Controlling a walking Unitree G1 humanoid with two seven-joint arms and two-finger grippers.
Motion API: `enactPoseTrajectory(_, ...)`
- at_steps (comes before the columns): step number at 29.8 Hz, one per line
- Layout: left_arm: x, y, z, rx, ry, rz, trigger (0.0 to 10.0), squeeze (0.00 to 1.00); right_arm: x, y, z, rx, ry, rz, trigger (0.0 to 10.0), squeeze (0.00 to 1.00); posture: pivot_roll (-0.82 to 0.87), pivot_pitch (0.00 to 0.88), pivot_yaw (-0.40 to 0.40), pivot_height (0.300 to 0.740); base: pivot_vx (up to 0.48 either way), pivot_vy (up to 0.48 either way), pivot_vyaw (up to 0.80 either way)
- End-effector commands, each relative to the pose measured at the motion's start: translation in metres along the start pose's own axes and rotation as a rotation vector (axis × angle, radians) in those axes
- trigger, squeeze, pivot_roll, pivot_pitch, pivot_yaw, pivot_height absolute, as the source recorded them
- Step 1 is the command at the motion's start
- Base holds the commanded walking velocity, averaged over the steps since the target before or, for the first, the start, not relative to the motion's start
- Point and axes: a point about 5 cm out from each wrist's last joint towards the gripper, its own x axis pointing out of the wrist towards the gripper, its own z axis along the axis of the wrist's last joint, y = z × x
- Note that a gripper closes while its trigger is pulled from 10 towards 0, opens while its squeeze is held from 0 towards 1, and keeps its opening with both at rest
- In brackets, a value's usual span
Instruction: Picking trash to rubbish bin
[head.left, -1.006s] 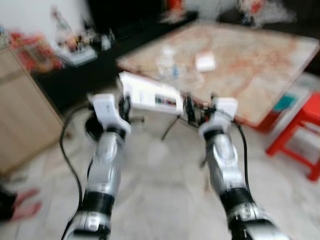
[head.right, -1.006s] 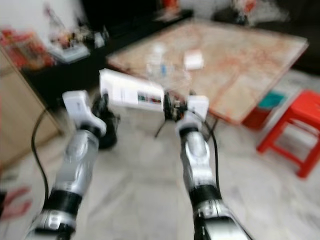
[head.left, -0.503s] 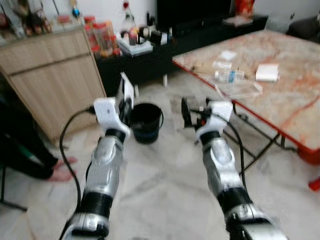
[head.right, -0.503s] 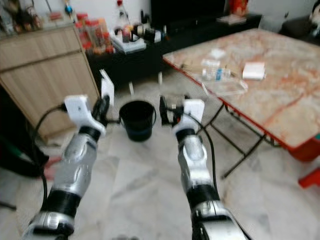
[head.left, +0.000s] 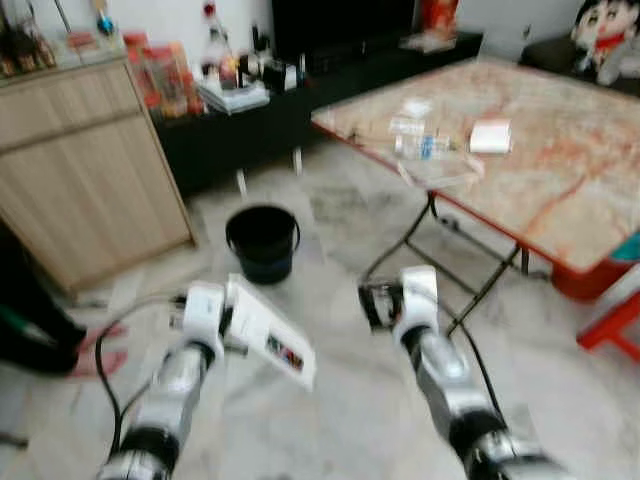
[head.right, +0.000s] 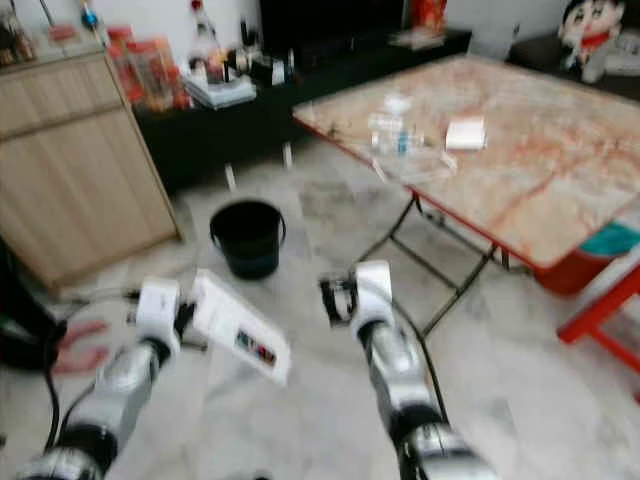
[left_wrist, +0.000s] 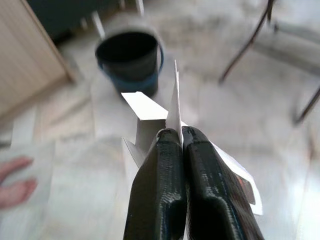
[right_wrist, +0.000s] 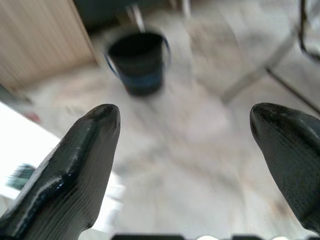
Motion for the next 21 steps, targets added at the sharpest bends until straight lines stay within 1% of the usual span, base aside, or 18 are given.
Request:
enactPoseTrajectory(1,-0.004,0.006,-0.009,0.061,0.044,0.015,10.0,0.00,-0.001,0.002,-0.007,-0.018,0.045,0.002,10.0,0.00,-0.10,0.016,0.034,0.740,0.000,0.000,0.00)
enactPoseTrajectory(2,-0.009,0.008,-0.021,0.056,0.091,0.025,10.0,0.00,-0.005,0.000,-0.019,-0.017,0.093,-0.007,10.0,0.00,-0.10,0.018,0.032,0.740,0.000,0.000,0.00)
enactPoseTrajectory(3,-0.010,0.009,-0.025,0.037,0.099,0.029,10.0,0.00,-0.007,-0.001,-0.023,-0.014,0.108,-0.008,10.0,0.00,-0.10,0.019,0.030,0.740,0.000,0.000,0.00)
enactPoseTrajectory(4,-0.013,0.010,-0.030,0.032,0.116,0.040,10.0,0.00,-0.010,-0.002,-0.030,-0.011,0.138,-0.006,10.0,0.00,-0.10,0.020,0.028,0.740,0.439,0.000,0.00)
enactPoseTrajectory(7,-0.016,0.011,-0.038,0.041,0.146,0.047,10.0,0.00,-0.014,-0.003,-0.038,-0.018,0.174,-0.011,10.0,0.00,-0.10,0.021,0.028,0.740,0.466,0.000,0.00)
enactPoseTrajectory(9,-0.019,0.012,-0.044,0.042,0.171,0.056,10.0,0.00,-0.017,-0.005,-0.045,-0.003,0.201,-0.018,10.0,0.00,-0.09,0.022,0.025,0.740,0.480,0.000,0.00)
enactPoseTrajectory(10,-0.023,0.013,-0.051,0.042,0.199,0.069,10.0,0.00,-0.021,-0.005,-0.053,0.001,0.230,-0.016,10.0,0.00,-0.09,0.022,0.025,0.740,0.480,0.000,0.00)
enactPoseTrajectory(12,-0.024,0.013,-0.053,0.041,0.206,0.072,10.0,0.00,-0.022,-0.005,-0.055,-0.002,0.237,-0.014,10.0,0.00,-0.09,0.023,0.024,0.740,0.480,0.000,0.00)
enactPoseTrajectory(13,-0.025,0.013,-0.056,0.035,0.215,0.080,10.0,0.00,-0.025,-0.004,-0.060,-0.009,0.256,-0.012,10.0,0.00,-0.09,0.023,0.024,0.740,0.480,0.000,0.00)
enactPoseTrajectory(16,-0.028,0.013,-0.060,0.031,0.228,0.089,10.0,0.00,-0.028,-0.003,-0.067,0.000,0.279,-0.016,10.0,0.00,-0.09,0.023,0.022,0.740,0.480,0.000,0.00)
enactPoseTrajectory(21,-0.029,0.015,-0.063,0.020,0.240,0.102,10.0,0.00,-0.029,-0.003,-0.068,0.017,0.279,-0.019,10.0,0.00,-0.09,0.024,0.022,0.740,0.480,0.000,0.00)
